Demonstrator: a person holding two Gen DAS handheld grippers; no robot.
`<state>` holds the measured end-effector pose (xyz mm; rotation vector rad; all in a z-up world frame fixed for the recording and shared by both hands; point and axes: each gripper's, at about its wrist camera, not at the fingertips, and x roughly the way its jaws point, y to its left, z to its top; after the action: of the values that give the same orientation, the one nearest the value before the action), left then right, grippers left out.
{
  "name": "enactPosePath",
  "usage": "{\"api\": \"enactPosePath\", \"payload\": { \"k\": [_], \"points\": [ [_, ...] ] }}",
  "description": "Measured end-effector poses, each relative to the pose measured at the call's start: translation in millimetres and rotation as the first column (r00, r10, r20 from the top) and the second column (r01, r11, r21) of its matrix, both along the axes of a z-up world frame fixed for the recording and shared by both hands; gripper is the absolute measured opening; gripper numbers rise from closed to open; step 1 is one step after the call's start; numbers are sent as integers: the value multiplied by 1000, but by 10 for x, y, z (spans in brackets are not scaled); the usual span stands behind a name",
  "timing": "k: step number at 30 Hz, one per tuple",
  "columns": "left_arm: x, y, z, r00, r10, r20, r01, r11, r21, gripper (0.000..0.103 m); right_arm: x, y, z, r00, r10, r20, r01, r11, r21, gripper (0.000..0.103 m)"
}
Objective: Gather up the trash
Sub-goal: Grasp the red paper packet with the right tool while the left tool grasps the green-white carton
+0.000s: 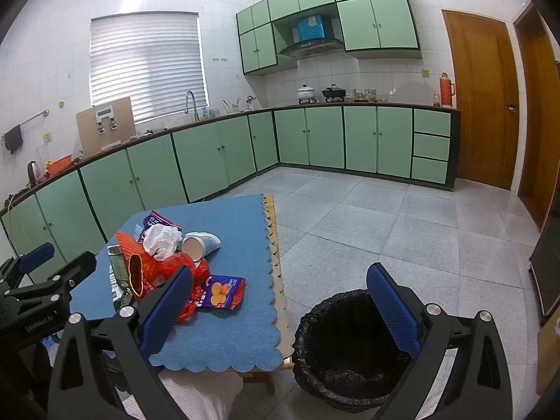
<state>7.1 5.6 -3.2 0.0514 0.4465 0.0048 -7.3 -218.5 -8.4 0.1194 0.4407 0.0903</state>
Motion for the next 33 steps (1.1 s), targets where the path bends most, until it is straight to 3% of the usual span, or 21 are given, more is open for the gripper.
{"api": "enactPosePath", "payload": {
  "k": [6,14,26,33],
  "points": [
    [-7,97,-26,999,11,31,-11,1000,19,98,62,26,-31,1000,18,-4,-18,1000,-8,97],
    [-4,576,-129,990,87,110,-89,996,17,98,387,208,-148,997,77,4,-77,997,19,97],
    [392,1095,-442,974,224,10,-224,974,-12,98,932,812,-317,971,237,26,-236,972,-19,97],
    [611,1230,-646,968,245,-53,-246,969,-6,98,1274,1096,-563,954,298,-44,-298,955,0,88]
  ]
}}
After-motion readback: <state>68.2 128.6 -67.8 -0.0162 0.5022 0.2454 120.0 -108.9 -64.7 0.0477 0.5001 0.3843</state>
